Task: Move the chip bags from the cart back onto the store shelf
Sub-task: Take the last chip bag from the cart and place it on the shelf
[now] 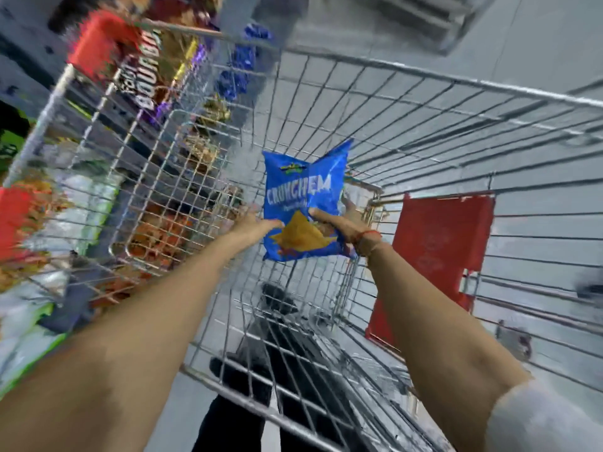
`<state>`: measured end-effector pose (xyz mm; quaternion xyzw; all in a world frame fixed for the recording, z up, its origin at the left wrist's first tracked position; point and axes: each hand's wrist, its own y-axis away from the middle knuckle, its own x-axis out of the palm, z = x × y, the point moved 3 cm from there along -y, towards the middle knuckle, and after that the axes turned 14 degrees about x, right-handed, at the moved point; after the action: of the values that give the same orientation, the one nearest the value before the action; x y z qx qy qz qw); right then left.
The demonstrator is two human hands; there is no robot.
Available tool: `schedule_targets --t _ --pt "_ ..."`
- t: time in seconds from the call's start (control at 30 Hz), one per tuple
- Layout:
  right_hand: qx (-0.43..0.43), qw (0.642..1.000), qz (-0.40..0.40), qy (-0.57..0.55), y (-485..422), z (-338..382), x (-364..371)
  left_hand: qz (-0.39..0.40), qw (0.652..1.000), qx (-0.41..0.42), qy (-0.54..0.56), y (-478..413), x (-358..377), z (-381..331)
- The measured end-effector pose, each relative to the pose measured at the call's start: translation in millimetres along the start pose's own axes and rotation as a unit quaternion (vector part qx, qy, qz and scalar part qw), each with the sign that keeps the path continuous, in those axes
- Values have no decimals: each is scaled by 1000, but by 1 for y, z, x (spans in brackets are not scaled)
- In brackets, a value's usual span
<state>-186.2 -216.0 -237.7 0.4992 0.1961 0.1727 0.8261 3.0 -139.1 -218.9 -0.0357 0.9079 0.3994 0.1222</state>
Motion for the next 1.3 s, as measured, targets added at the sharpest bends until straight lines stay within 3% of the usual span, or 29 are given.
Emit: schedule_targets --t 0.13,0.33,0.57,0.77,1.0,1.3 --pt "-30 999 -31 0 -1 -1 1 36 995 -3 90 -57 13 71" --pt "-31 998 34 -53 22 -10 -1 62 985 -31 157 18 5 6" --pt "-50 992 71 -92 65 -12 9 75 980 15 182 64 -14 -20" --pt "-139 976 109 -131 127 34 17 54 977 65 194 111 -54 -44" --pt "-230 951 150 -141 206 92 30 -7 962 190 195 182 -103 -92" --pt "-377 900 190 -109 349 179 60 -122 901 380 170 321 -177 -163"
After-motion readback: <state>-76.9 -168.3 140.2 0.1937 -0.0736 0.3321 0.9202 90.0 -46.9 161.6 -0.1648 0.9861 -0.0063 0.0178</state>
